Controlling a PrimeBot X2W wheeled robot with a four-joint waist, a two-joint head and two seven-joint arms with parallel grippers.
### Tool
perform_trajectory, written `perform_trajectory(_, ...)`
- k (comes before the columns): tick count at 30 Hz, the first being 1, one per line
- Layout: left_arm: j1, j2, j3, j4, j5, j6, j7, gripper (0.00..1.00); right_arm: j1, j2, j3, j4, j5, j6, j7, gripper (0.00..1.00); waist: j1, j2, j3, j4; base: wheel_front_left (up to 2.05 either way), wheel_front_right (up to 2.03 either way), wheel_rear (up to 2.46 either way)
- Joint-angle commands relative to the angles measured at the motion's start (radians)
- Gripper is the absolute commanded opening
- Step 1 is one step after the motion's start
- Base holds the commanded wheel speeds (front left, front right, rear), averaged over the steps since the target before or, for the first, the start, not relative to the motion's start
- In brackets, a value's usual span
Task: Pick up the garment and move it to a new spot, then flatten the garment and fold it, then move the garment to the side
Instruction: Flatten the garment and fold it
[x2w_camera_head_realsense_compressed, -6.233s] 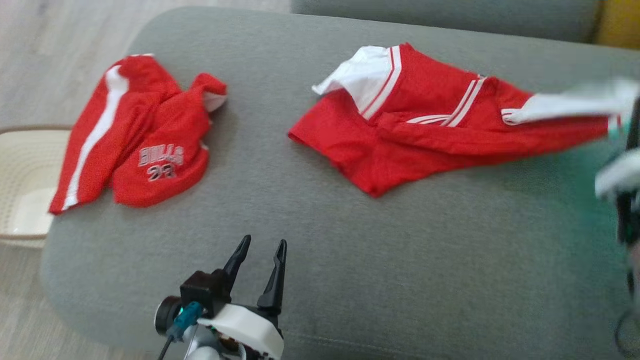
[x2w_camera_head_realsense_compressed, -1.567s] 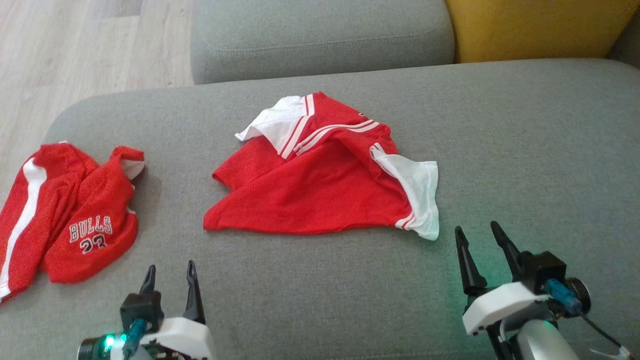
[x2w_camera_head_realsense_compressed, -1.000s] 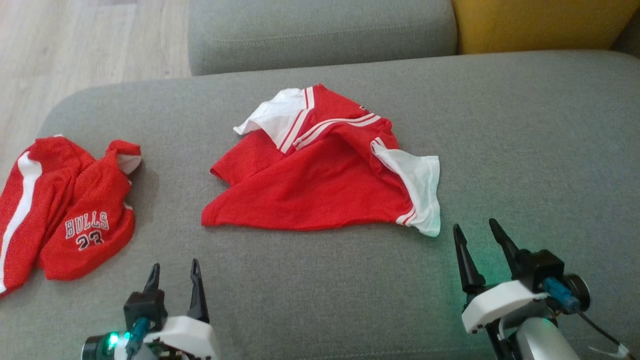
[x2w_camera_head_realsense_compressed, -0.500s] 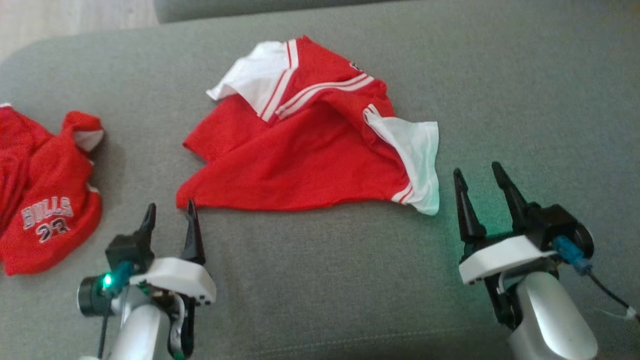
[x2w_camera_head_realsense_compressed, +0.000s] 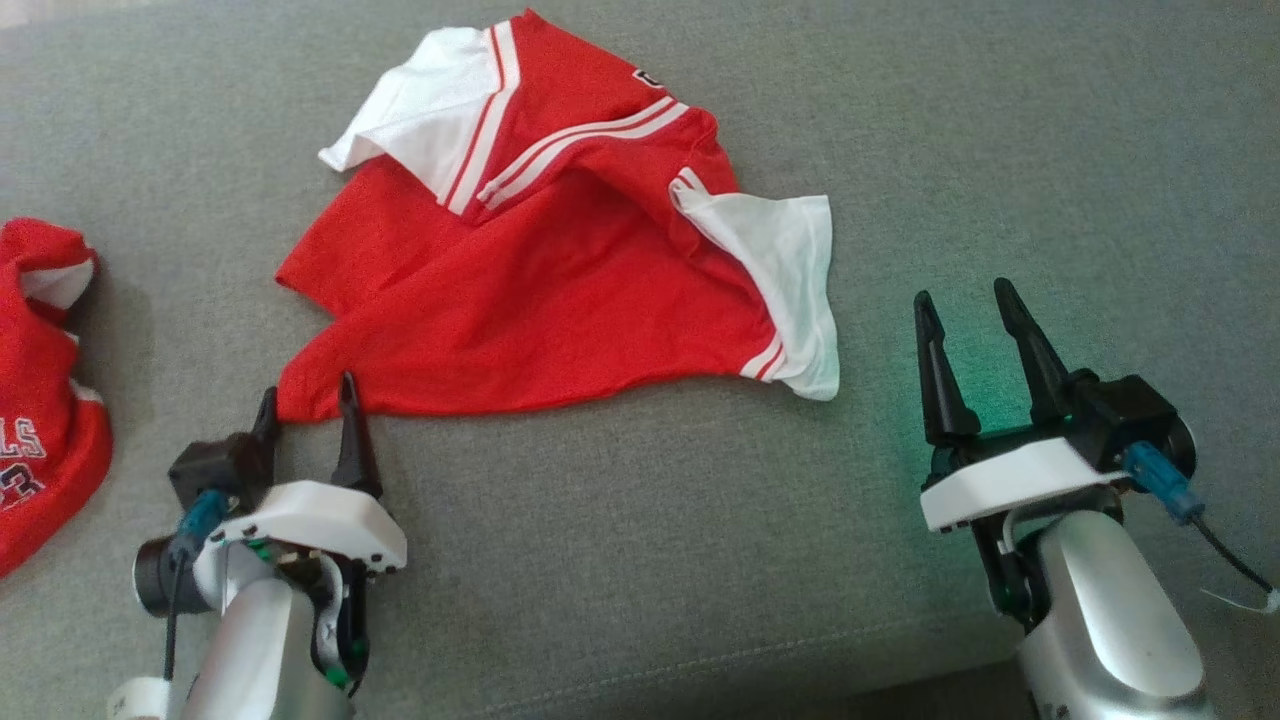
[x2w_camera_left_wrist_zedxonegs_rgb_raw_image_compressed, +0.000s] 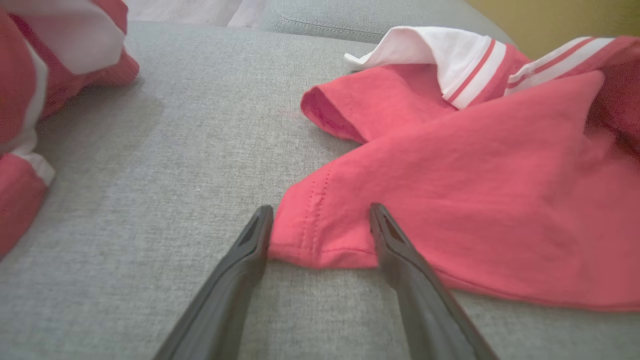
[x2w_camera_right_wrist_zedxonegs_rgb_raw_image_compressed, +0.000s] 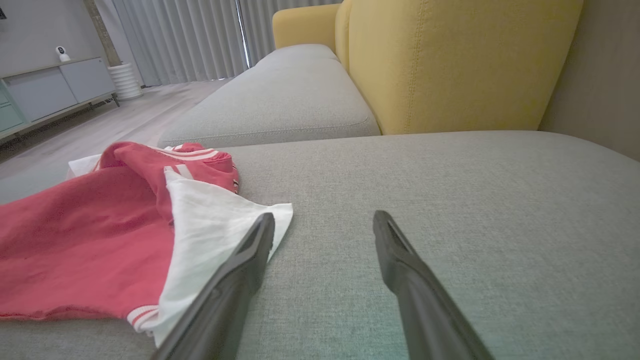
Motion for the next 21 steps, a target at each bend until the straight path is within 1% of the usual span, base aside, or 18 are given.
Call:
perform_trajectory(1,-0.031,0.012,0.041,-0.019,-0.006,0.003,-0.008,1.0,-0.035,-0.003,0.018,-0.038,0.007,0.007,-0.006,1.0,0.0,0.0,0.008,-0.007,0.0,0.0,0.0)
perform_trajectory(8,-0.02,0.012,0.04,0.004,-0.054,-0.005,-0.008,1.0,-0.037,-0.003,0.009,-0.039,0.008,0.007,-0.006,1.0,0.0,0.0,0.012,-0.008,0.0,0.0,0.0)
perform_trajectory(14,-0.01,0.012,0.036,0.012,-0.116,-0.009,-0.008,1.0,-0.042,-0.003,0.01,-0.038,0.012,0.007,-0.006,1.0,0.0,0.0,0.011,-0.003,0.0,0.0,0.0)
perform_trajectory(19,-0.006,0.012,0.029,0.024,-0.129,-0.018,-0.008,1.0,-0.041,-0.003,0.012,-0.038,0.014,0.007,-0.006,1.0,0.0,0.0,0.008,0.0,0.0,0.0,0.0)
perform_trajectory(20,-0.007,0.012,0.026,0.027,-0.13,-0.021,-0.008,0.9,-0.04,-0.003,0.011,-0.037,0.014,0.007,-0.006,1.0,0.0,0.0,0.008,0.001,0.0,0.0,0.0)
perform_trajectory(21,-0.008,0.012,0.023,0.031,-0.13,-0.023,-0.008,0.49,-0.039,-0.003,0.009,-0.037,0.013,0.007,-0.006,1.0,0.0,0.0,0.008,0.002,0.0,0.0,0.0)
